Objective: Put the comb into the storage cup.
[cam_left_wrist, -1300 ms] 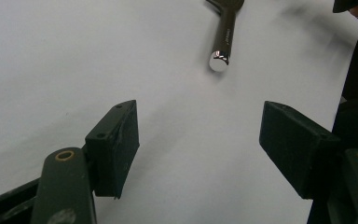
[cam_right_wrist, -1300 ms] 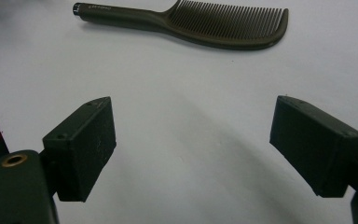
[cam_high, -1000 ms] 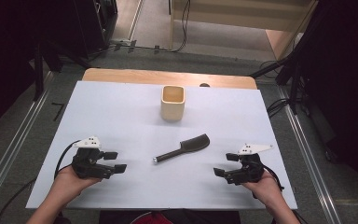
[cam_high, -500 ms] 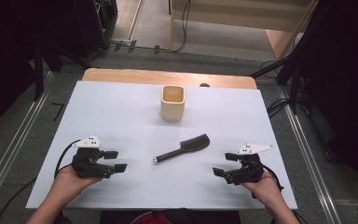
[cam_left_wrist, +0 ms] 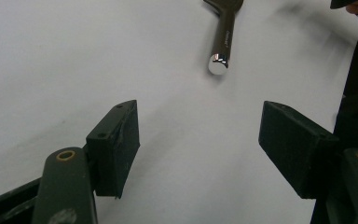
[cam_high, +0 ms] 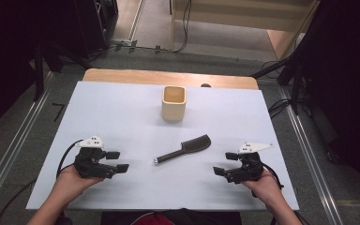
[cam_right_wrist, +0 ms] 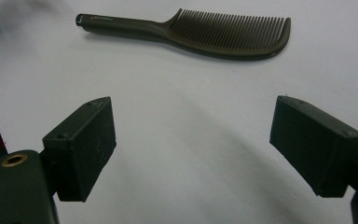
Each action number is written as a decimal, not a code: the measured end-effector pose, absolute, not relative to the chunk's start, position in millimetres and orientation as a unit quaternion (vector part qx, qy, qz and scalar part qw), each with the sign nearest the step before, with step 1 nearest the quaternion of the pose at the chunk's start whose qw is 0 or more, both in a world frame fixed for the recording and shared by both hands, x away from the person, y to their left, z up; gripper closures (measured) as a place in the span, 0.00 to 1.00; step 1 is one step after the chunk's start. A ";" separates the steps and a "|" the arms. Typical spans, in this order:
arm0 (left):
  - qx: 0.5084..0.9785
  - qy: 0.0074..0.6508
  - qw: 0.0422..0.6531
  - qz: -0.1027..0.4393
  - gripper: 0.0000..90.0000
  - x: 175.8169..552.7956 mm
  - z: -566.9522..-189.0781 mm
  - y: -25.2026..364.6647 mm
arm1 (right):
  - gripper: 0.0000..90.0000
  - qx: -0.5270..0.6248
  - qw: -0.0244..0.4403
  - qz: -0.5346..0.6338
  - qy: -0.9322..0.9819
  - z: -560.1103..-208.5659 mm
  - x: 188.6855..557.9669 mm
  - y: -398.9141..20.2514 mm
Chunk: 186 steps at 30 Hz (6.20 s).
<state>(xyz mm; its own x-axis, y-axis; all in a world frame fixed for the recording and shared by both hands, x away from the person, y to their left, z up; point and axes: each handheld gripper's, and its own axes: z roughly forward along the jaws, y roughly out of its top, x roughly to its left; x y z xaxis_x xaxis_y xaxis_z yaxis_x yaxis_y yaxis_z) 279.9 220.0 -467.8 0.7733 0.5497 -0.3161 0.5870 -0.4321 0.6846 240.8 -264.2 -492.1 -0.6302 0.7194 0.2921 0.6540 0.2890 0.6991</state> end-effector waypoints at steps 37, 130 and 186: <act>0.850 0.315 0.423 -0.004 0.33 290.7 -444.6 206.4 | 0.14 0.409 0.041 0.421 0.809 -486.3 243.3 -256.0; 0.868 0.269 0.418 -0.011 0.35 326.2 -454.4 96.9 | 0.14 0.416 0.039 0.423 0.804 -488.5 228.5 -261.0; 0.894 0.246 0.365 0.076 0.76 302.5 -507.4 89.1 | 0.14 0.421 0.036 0.417 0.805 -489.9 230.8 -259.3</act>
